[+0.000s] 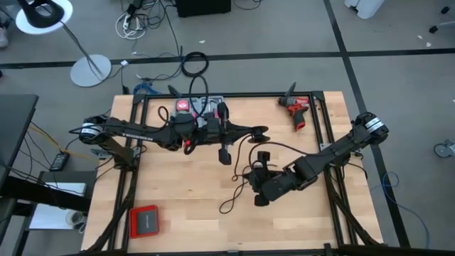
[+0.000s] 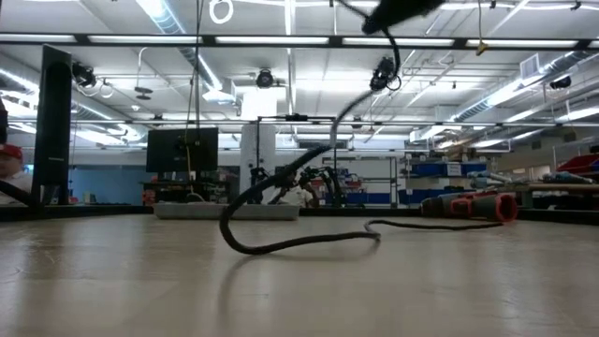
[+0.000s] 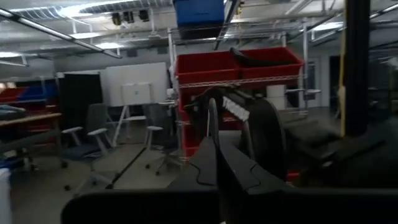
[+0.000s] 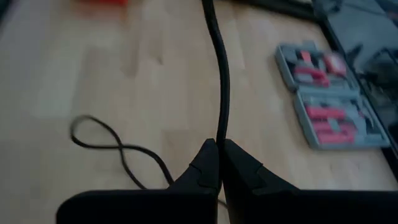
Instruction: Coil cords
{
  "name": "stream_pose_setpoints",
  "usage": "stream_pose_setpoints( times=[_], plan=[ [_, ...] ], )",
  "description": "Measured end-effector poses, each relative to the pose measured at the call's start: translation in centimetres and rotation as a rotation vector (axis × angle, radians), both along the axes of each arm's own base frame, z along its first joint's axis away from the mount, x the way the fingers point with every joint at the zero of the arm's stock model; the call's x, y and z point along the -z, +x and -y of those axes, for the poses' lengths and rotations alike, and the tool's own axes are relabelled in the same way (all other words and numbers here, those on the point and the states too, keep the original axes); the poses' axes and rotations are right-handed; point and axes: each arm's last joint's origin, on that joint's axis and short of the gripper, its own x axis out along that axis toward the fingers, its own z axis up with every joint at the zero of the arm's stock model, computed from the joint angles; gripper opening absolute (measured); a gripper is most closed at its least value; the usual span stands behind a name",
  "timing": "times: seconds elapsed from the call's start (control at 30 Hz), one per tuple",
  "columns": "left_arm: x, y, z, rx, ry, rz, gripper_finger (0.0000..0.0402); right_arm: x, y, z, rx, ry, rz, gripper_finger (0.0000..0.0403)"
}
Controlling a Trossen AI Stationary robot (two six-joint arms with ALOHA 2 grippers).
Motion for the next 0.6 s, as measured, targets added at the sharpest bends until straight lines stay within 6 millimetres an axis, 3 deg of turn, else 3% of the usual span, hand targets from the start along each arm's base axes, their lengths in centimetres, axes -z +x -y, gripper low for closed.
stream_pose_setpoints(
  times=[0.3, 0.6],
  plan=[
    [-1.2, -2.1, 0.1, -0.005, 0.031, -0.106, 0.0000, 4.6, -1.3, 1.5, 0.098, 0.023, -0.103, 0.0002],
    [-0.1, -3.8, 0.4, -0.112, 0.060, -0.375, 0.0000, 5.9, -3.3, 2.0, 0.206, 0.004, -0.235, 0.0003]
  ],
)
